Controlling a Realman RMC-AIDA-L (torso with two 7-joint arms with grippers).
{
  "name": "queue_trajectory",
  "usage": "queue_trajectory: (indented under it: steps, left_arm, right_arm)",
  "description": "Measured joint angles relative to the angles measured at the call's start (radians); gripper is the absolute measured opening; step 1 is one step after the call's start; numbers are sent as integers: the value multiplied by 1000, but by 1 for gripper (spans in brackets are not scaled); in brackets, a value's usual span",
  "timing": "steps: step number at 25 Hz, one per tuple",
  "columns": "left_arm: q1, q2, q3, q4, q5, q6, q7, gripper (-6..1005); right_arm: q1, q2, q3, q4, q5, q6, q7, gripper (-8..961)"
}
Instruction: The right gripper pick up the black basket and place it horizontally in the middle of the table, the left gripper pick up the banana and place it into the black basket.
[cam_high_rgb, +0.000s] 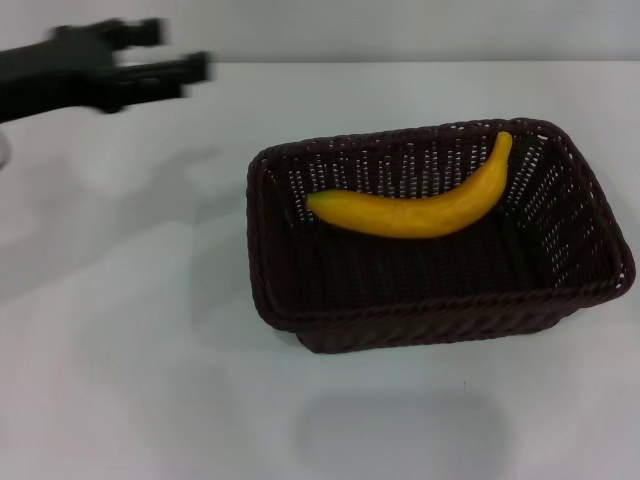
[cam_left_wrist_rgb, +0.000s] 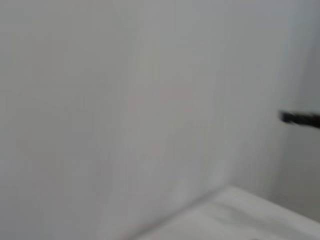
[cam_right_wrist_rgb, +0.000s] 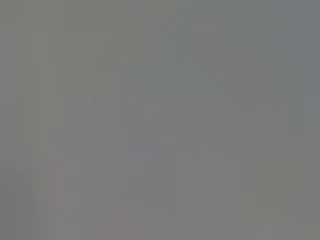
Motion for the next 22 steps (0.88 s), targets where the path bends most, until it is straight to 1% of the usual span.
queue_trajectory:
  steps: [1,2,3,4,5,6,9,11,15,19,22]
  left_arm:
    - [25,-1,-13,-5,-27,1,28,880]
    - [68,-3,-32,-17,-76,3,80,880]
    - [107,-4,-52,-36,-122,6,130,880]
    - [138,-4,-69,-62,-169,8,179,880]
    - [173,-5,-90,-102,-228,10,239,880]
    - [209,-5,-114,-153,-297,11,312,880]
    - [281,-5,-166,-289,-450,8,523,880]
    - [306,-5,-206,-377,-507,2,645,880]
    - [330,-6,-274,-536,-599,-28,856,880]
    - [342,-6,-307,-699,-721,-50,1041,880]
    - [341,-6,-310,-783,-784,-53,1142,880]
  right_arm:
    - [-15,-1,9,67,100,0,-87,782]
    - [-24,-2,17,117,169,0,-149,782]
    - [-36,-3,33,192,256,3,-254,782]
    - [-40,-3,44,242,298,6,-315,782]
    - [-44,-3,57,296,345,10,-399,782]
    - [-47,-2,78,382,403,23,-514,782]
    - [-45,-3,123,549,511,74,-733,782]
    - [-43,-3,152,663,589,125,-894,782]
    - [-41,-2,168,800,700,188,-1100,782]
    - [-40,-1,173,877,751,203,-1224,782]
    - [-40,-1,187,906,757,201,-1278,782]
